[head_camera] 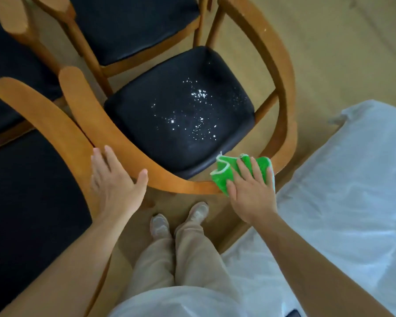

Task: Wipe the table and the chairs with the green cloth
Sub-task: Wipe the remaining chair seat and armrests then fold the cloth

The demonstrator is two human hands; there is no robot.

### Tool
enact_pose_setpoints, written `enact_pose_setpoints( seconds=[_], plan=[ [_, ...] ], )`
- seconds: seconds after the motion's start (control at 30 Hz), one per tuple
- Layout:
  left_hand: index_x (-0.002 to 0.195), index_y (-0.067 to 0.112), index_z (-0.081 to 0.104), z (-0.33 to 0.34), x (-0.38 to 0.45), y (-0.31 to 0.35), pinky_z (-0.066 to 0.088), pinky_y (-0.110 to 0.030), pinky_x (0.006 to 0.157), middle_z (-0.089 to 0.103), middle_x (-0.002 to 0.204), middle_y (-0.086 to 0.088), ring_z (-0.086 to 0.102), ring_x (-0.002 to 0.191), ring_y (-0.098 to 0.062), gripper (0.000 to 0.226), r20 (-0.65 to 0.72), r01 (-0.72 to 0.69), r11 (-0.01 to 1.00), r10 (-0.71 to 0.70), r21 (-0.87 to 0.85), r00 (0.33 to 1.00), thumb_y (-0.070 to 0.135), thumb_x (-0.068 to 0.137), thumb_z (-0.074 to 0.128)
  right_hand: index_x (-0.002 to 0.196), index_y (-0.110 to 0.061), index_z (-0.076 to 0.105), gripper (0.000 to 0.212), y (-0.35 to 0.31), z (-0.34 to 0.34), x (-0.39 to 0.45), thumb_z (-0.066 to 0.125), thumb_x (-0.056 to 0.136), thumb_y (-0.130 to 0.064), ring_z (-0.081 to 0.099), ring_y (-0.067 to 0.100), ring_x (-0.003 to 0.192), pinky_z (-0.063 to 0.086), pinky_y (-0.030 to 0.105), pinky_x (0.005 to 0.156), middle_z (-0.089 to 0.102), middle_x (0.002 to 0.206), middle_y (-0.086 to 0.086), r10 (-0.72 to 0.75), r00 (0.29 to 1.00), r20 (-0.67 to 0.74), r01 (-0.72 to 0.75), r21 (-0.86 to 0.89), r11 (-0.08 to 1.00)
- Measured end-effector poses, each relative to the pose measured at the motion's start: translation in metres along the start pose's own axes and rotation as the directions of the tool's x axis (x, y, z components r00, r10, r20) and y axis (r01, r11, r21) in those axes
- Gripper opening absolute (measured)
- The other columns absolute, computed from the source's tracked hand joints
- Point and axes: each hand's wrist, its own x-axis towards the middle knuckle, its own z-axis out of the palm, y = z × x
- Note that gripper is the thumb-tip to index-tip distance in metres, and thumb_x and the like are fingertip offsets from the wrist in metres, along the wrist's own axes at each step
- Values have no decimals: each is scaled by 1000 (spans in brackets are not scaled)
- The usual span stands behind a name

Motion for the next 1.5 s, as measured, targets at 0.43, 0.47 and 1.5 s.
enact_pose_setpoints(
  seconds=[0.43,0.47,1.5],
  plan=[
    [144,10,39,55,38,55,-3,-52,116,-8,160,-20,-11,148,-33,67,-63,66,980,-55,189,996,46,89,55,153,-20,20,62,-15,-6,20,24,97,-47,-26,44,140,-3,66,111,-1,163,-2,338,938,73,-344,294,892],
    [138,12,46,58,38,54,-2,-52,116,-6,161,-20,-10,148,-34,61,-76,61,977,-46,203,996,44,88,57,153,-21,21,63,-17,-4,19,24,96,-49,-28,43,139,-4,66,110,0,163,-3,327,942,75,-334,294,895],
    [116,22,57,55,38,71,3,-53,118,2,162,-14,-8,149,-28,37,-85,262,916,-248,303,965,33,82,66,126,-17,59,32,114,-54,226,45,97,-11,58,36,84,43,38,73,66,98,18,-96,991,97,51,387,921]
  ],
)
